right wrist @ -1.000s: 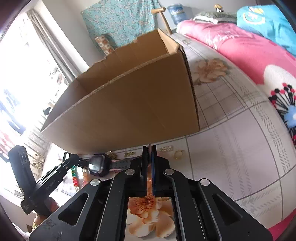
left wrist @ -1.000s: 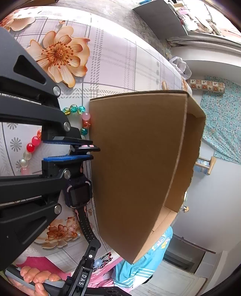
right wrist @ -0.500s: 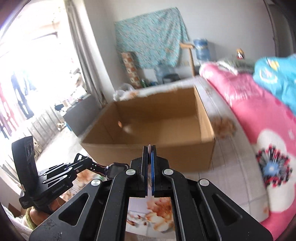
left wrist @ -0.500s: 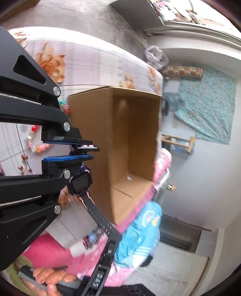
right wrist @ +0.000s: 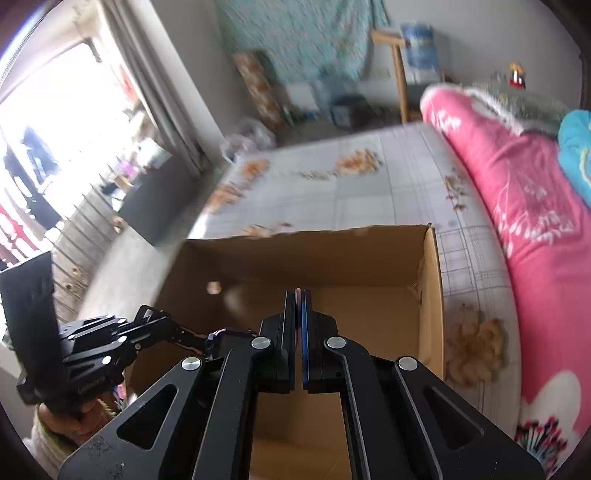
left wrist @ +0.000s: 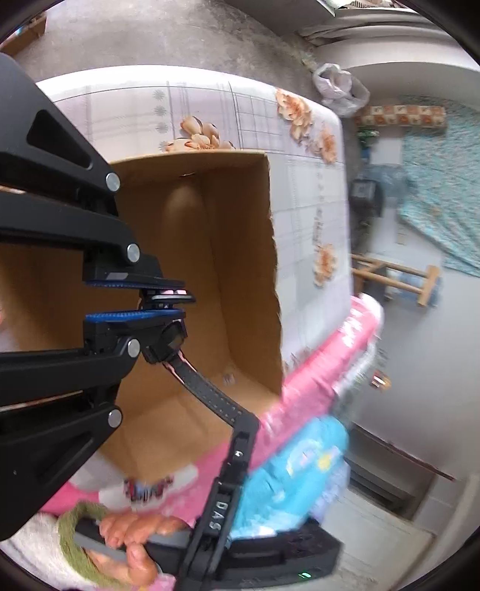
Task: Organize jewelry
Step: 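Lower the smartwatch into the box and open the right tool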
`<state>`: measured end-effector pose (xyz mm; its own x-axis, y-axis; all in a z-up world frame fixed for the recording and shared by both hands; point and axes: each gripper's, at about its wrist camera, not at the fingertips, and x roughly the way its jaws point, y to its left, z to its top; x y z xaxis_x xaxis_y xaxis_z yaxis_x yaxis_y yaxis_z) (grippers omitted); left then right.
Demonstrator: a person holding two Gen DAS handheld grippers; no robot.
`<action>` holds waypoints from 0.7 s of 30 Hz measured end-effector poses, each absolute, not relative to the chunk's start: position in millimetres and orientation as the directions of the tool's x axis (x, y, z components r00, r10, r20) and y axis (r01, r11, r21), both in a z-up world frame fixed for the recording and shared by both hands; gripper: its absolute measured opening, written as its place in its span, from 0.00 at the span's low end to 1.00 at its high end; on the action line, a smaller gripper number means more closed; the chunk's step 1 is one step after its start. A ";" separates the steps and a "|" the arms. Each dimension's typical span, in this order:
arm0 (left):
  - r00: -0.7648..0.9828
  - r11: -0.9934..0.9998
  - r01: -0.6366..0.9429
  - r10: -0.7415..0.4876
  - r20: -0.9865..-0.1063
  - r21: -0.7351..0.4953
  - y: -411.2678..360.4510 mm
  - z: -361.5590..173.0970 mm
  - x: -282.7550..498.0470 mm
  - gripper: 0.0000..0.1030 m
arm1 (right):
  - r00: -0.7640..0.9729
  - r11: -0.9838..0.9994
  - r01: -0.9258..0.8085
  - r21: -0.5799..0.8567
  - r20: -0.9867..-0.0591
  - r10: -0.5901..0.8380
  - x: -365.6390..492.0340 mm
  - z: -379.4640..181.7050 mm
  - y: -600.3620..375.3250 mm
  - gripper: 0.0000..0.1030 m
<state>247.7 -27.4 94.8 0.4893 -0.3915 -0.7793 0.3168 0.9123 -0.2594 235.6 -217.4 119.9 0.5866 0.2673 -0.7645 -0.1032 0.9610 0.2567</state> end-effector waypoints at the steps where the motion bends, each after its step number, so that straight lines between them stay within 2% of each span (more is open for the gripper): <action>1: 0.478 0.917 0.315 -0.377 -0.793 -0.246 -30.2 89.3 256.6 0.09 | 0.573 0.968 -0.094 0.234 -0.782 0.245 244.5 112.7 -217.0 0.01; 5: 0.413 0.935 0.291 -0.312 -0.855 -0.200 -45.7 62.4 294.6 0.09 | 0.543 0.981 -0.062 0.185 -0.818 0.188 278.5 87.8 -219.5 0.01; 9: 0.417 0.953 0.272 -0.241 -0.876 -0.133 -51.6 52.4 312.2 0.10 | 0.524 0.984 -0.052 0.171 -0.834 0.172 289.6 73.5 -221.5 0.01; 12: 0.415 0.957 0.262 -0.231 -0.880 -0.128 -50.4 51.2 321.5 0.11 | 0.521 0.987 -0.053 0.149 -0.840 0.155 292.6 66.3 -223.0 0.01; 15: 0.416 0.961 0.257 -0.207 -0.885 -0.104 -50.8 49.9 323.2 0.20 | 0.516 0.989 -0.051 0.137 -0.844 0.144 291.4 63.9 -224.1 0.07; 17: 0.437 0.963 0.246 -0.211 -0.874 -0.109 -47.7 53.9 321.4 0.21 | 0.513 0.988 -0.056 0.147 -0.844 0.155 290.1 64.7 -225.1 0.11; 19: 0.469 0.966 0.239 -0.199 -0.860 -0.093 -45.5 59.2 317.6 0.30 | 0.529 0.989 -0.055 0.136 -0.836 0.145 287.6 68.0 -225.7 0.20; 21: 0.495 0.968 0.238 -0.193 -0.847 -0.081 -44.1 65.2 312.7 0.34 | 0.544 0.990 -0.061 0.126 -0.828 0.139 283.6 72.5 -225.0 0.20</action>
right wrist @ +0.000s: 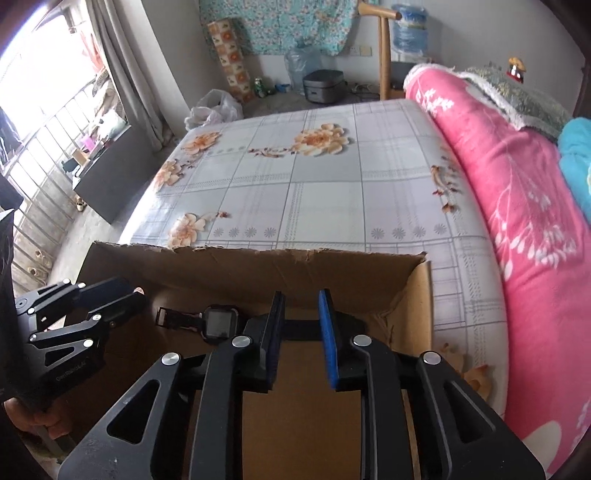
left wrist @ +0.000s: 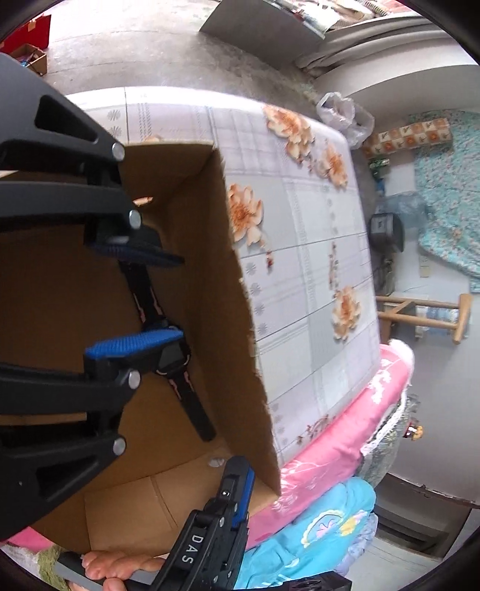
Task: Organize jewelry
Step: 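Lower the smartwatch into the box and open the right tool, then move the right tool back to the multicolored bead bracelet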
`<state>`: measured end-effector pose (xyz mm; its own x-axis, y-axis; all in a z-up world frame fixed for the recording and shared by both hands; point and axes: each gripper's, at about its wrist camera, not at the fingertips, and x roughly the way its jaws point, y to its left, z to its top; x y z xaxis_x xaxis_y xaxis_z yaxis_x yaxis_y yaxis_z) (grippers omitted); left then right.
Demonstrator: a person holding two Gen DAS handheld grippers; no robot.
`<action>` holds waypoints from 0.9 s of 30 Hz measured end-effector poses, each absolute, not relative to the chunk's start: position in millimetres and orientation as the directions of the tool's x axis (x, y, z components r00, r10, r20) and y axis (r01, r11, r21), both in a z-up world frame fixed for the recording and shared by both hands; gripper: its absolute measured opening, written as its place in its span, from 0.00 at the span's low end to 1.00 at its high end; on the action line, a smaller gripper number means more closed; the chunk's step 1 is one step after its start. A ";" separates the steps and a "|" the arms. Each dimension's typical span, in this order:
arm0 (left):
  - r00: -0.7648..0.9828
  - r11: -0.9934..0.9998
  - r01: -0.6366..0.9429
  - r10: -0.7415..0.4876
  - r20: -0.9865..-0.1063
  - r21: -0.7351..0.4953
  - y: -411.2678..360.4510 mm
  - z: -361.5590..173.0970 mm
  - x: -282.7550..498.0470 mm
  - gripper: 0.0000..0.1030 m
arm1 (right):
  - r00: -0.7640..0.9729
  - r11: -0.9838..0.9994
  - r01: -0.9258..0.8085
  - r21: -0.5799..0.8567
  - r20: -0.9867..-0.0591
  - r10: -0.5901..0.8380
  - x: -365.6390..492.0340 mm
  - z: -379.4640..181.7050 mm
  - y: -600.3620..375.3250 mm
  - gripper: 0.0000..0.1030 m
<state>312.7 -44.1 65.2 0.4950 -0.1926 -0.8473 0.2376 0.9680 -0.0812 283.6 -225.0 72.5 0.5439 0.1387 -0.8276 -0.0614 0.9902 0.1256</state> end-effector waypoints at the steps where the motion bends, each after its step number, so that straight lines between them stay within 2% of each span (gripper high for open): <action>1: 0.504 0.969 0.236 -0.192 -0.842 -0.080 -42.9 67.7 310.6 0.34 | 0.550 0.990 -0.064 0.126 -0.823 0.140 281.4 74.5 -224.9 0.20; 6: 0.582 0.965 0.250 -0.216 -0.784 -0.079 -29.2 97.8 280.2 0.36 | 0.599 0.987 -0.082 0.138 -0.784 0.160 260.1 93.4 -227.4 0.21; 11: 0.676 0.959 0.275 -0.245 -0.695 -0.071 -4.2 134.6 219.5 0.46 | 0.712 0.974 -0.125 0.186 -0.667 0.219 194.1 136.8 -238.7 0.23; 16: 0.740 0.967 0.245 -0.229 -0.633 -0.064 28.1 141.9 144.5 0.52 | 0.778 0.960 -0.168 0.222 -0.569 0.267 109.5 153.9 -242.5 0.26; 18: 0.751 0.976 0.215 -0.195 -0.631 -0.045 36.8 133.3 123.4 0.56 | 0.782 0.952 -0.184 0.245 -0.550 0.293 73.2 144.6 -239.7 0.27; 21: 0.758 0.989 0.143 -0.129 -0.640 -0.030 50.0 105.0 96.9 0.62 | 0.749 0.925 -0.203 0.321 -0.558 0.358 36.2 109.9 -227.3 0.34; 27: 0.651 0.994 0.058 -0.110 -0.751 -0.095 52.8 26.7 79.4 0.63 | 0.510 0.866 -0.167 0.471 -0.711 0.485 41.0 1.3 -160.4 0.34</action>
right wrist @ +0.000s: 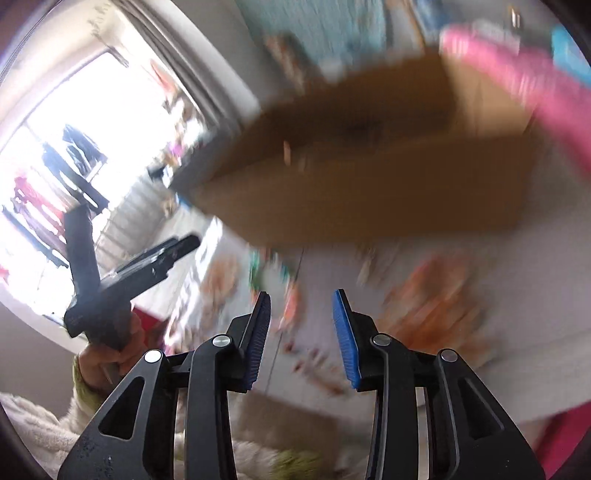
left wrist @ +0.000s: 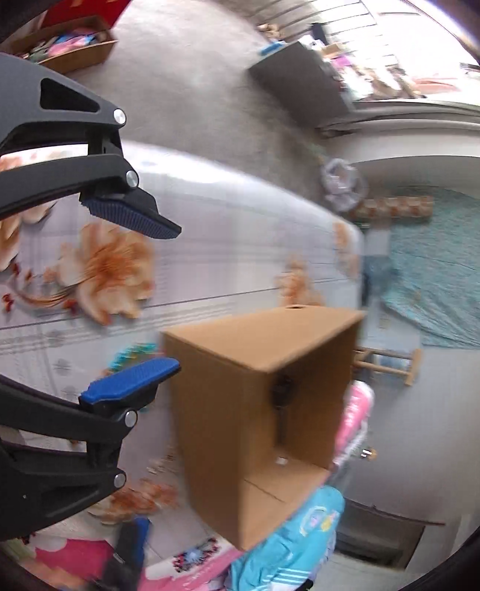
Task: Organize jewelry
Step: 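Move the right tool back to the multicolored bead bracelet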
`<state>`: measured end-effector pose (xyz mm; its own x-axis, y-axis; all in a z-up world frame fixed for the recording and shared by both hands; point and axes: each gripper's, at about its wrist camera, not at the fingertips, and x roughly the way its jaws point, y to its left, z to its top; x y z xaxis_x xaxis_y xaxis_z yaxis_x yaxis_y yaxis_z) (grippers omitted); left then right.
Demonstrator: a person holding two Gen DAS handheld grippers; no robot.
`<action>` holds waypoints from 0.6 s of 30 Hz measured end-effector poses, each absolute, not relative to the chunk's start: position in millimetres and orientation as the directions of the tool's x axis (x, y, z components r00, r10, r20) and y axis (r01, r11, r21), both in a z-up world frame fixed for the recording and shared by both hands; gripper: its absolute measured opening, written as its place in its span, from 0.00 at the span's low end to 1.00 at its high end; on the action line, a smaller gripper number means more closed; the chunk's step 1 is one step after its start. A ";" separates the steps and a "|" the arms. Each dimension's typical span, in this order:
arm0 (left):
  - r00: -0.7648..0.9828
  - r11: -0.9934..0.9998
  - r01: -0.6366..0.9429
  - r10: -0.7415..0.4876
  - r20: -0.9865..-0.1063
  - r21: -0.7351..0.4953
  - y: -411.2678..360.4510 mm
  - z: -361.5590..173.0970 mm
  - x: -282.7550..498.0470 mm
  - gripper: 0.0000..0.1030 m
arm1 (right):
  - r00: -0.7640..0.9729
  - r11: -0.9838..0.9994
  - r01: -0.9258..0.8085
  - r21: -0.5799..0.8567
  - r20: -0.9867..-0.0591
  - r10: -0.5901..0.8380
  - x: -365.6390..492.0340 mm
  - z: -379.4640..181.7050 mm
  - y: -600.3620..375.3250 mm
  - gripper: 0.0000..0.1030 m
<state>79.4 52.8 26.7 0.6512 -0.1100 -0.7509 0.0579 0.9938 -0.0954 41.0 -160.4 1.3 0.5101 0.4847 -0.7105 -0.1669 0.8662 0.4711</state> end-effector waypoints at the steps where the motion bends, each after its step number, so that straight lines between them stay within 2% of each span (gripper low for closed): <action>1: 0.636 0.995 0.055 -0.102 -0.765 -0.087 50.3 16.1 78.2 0.63 | 0.499 0.868 -0.164 0.469 -0.719 0.483 44.4 -5.7 -152.4 0.34; 5: 0.613 0.996 0.064 -0.084 -0.786 -0.057 40.4 -1.0 80.4 0.66 | 0.513 0.915 -0.182 0.361 -0.759 0.401 62.5 -13.6 -120.2 0.34; 8: 0.632 0.994 0.108 -0.086 -0.770 -0.022 29.6 -5.0 83.8 0.73 | 0.496 0.925 -0.200 0.324 -0.781 0.380 74.3 -17.6 -104.0 0.28; 13: 0.632 0.987 0.141 -0.033 -0.774 0.073 11.9 -23.0 94.8 0.73 | 0.488 0.954 -0.211 0.211 -0.823 0.290 79.1 -26.0 -83.7 0.07; 15: 0.632 0.985 0.141 -0.008 -0.775 0.105 9.3 -27.4 97.0 0.73 | 0.488 0.955 -0.208 0.211 -0.824 0.288 81.6 -27.4 -83.6 0.07; 18: 0.635 0.988 0.126 -0.009 -0.773 0.091 10.3 -30.0 93.2 0.73 | 0.490 0.960 -0.195 0.201 -0.828 0.272 83.9 -25.0 -87.8 0.06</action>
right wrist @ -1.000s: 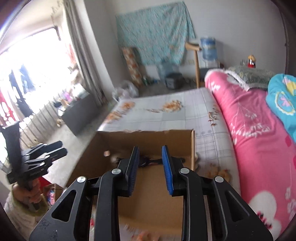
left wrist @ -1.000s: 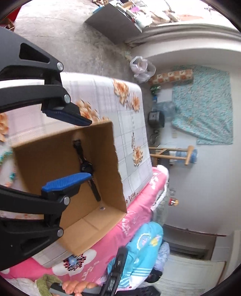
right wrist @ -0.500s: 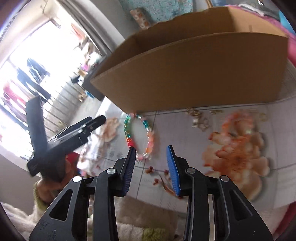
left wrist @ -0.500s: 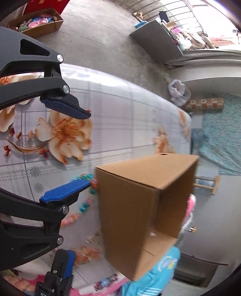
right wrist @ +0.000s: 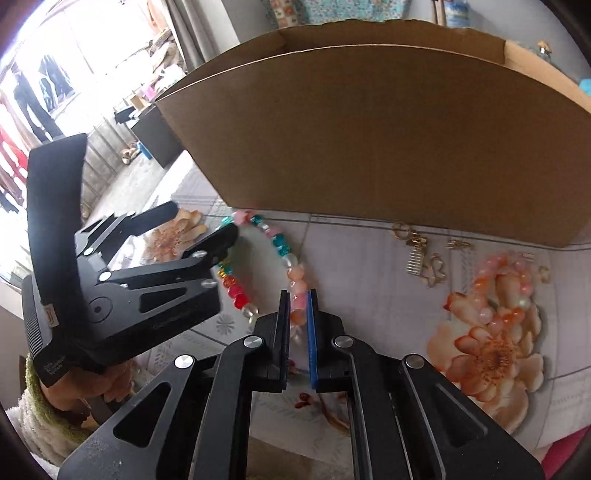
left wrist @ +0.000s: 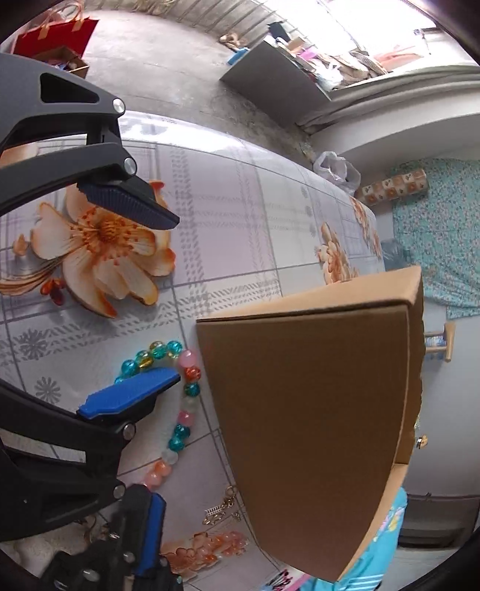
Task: Organize jewelry
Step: 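Move the right tool back to the multicolored bead bracelet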
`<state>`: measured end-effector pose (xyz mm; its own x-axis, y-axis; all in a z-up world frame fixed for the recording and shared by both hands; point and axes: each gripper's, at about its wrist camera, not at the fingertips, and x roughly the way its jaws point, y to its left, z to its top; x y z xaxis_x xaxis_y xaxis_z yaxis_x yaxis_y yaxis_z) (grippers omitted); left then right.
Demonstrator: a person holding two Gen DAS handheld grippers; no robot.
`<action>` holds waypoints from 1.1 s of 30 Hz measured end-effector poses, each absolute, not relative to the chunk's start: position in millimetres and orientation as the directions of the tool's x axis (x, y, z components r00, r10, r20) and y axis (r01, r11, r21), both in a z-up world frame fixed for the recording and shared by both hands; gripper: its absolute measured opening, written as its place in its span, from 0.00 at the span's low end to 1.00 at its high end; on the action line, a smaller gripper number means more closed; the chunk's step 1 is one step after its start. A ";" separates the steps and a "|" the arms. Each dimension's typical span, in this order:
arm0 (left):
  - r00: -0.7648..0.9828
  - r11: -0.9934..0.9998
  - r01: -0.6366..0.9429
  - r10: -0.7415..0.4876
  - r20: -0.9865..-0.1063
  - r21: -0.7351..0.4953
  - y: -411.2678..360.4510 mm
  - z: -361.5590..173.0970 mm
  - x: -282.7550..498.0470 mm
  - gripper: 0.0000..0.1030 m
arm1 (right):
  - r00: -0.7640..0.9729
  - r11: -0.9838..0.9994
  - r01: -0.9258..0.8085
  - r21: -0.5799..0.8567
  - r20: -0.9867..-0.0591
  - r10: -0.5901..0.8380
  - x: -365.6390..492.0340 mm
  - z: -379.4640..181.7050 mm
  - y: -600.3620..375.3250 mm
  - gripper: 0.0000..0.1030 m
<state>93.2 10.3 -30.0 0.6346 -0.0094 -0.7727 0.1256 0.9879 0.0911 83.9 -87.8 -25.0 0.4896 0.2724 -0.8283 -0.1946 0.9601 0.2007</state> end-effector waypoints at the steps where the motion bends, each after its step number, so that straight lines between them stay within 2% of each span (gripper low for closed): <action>1: 0.630 0.988 0.126 -0.015 -0.777 0.083 10.5 -29.8 91.7 0.73 | 0.486 0.959 -0.191 0.207 -0.829 0.276 84.5 -24.6 -91.0 0.06; 10: 0.573 0.987 0.163 -0.093 -0.814 0.002 0.0 -28.0 53.7 0.72 | 0.489 0.961 -0.169 0.220 -0.828 0.275 82.4 -15.3 -117.5 0.01; 14: 0.575 0.983 0.186 -0.107 -0.811 0.003 -6.9 -26.2 46.4 0.63 | 0.487 0.951 -0.155 0.266 -0.817 0.308 83.9 -17.1 -126.6 0.03; 17: 0.570 0.980 0.198 -0.121 -0.813 -0.008 -10.4 -26.3 45.2 0.62 | 0.509 0.942 -0.155 0.298 -0.793 0.334 73.5 -14.5 -137.4 0.06; 20: 0.556 0.980 0.200 -0.120 -0.823 -0.008 -12.6 -26.8 48.0 0.62 | 0.537 0.942 -0.165 0.292 -0.774 0.334 68.3 -3.2 -141.1 0.21; 22: 0.544 0.979 0.203 -0.116 -0.831 -0.004 -15.1 -26.2 49.2 0.66 | 0.576 0.950 -0.164 0.266 -0.756 0.311 56.2 6.2 -141.1 0.36; 23: 0.535 0.979 0.205 -0.118 -0.836 -0.007 -16.4 -26.5 49.5 0.72 | 0.598 0.955 -0.164 0.249 -0.745 0.297 51.2 8.5 -140.6 0.40; 25: 0.528 0.980 0.201 -0.105 -0.842 0.004 -18.3 -27.6 50.8 0.80 | 0.661 0.970 -0.148 0.194 -0.709 0.243 32.6 24.0 -158.3 0.65; 27: 0.523 0.982 0.186 -0.091 -0.847 0.010 -17.6 -28.7 52.7 0.88 | 0.717 0.986 -0.122 0.118 -0.676 0.170 18.1 37.9 -167.9 0.72; 28: 0.518 0.984 0.178 -0.089 -0.851 0.006 -16.6 -29.4 55.1 0.90 | 0.735 0.990 -0.113 0.080 -0.663 0.138 14.1 43.7 -168.9 0.82; 30: 0.512 0.986 0.167 -0.082 -0.855 0.006 -14.6 -30.7 57.8 0.95 | 0.767 0.996 -0.090 0.000 -0.638 0.069 7.8 49.8 -165.7 0.93; 33: 0.511 0.986 0.167 -0.081 -0.856 0.007 -13.4 -30.9 59.9 0.95 | 0.772 0.993 -0.075 -0.088 -0.636 0.002 1.4 45.6 -165.9 0.92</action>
